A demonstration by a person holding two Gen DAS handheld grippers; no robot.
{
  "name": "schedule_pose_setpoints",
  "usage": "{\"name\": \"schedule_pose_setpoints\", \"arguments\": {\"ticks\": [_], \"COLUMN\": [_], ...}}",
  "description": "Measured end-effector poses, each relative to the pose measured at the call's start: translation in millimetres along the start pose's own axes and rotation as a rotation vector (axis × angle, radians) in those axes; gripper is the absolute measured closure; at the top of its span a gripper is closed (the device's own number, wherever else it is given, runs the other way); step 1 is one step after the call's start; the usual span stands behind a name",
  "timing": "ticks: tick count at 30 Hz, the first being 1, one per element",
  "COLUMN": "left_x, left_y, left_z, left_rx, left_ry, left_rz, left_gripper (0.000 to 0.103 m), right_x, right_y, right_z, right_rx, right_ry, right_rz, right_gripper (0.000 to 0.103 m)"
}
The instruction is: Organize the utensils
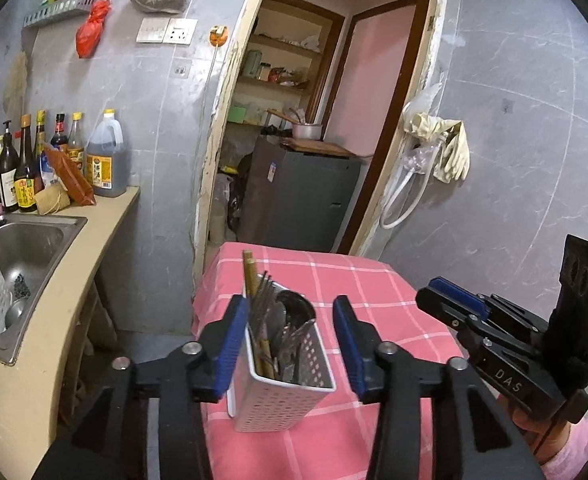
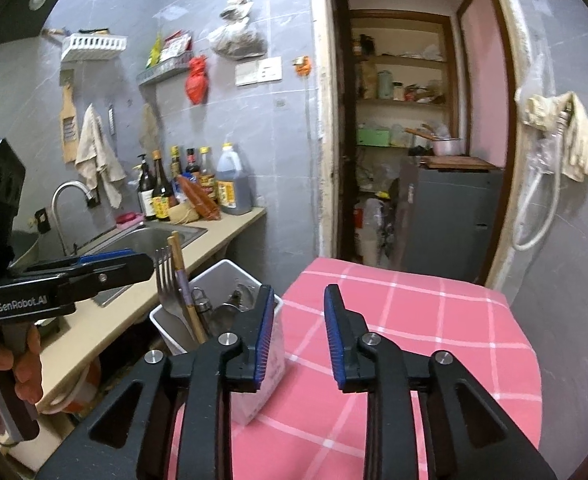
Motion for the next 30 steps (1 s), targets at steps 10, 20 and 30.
{"name": "schedule_pose_setpoints", "arguments": {"ticks": [10, 20, 30], "left_x": [24.2, 65.2, 103.4], "left_y": [15.7, 31.7, 53.7], "left_z": [-18.2, -39.6, -54.4], "left_rx": [0.03, 0.08, 0.052], "left_ry": [-0.003, -0.033, -0.067], "left_rz": [-0.034, -0.049, -0.051], "left_gripper": [0.013, 0.001, 0.001], "right_x": [24.7, 60.4, 99.0], "right_y": [55.0, 116.1, 172.4], "right_z": [-26.3, -46.9, -43.5], "right_rx": [0.133, 0.266, 0.333], "right_ry": [-0.086, -0.162, -0.201], "right_rz": [-0.017, -0.026, -0.034], "right_gripper": [0.044, 0.014, 0.007]}}
Point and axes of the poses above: each gripper's, at about its wrist camera, not at the fingertips, and y roughly against the way its jaws point, z to its left, x to its underside, the point moved 1 cm from there along -y, roughly the way its jaws point, and after that the axes turned 5 degrees about y, right-handed, at the moved point
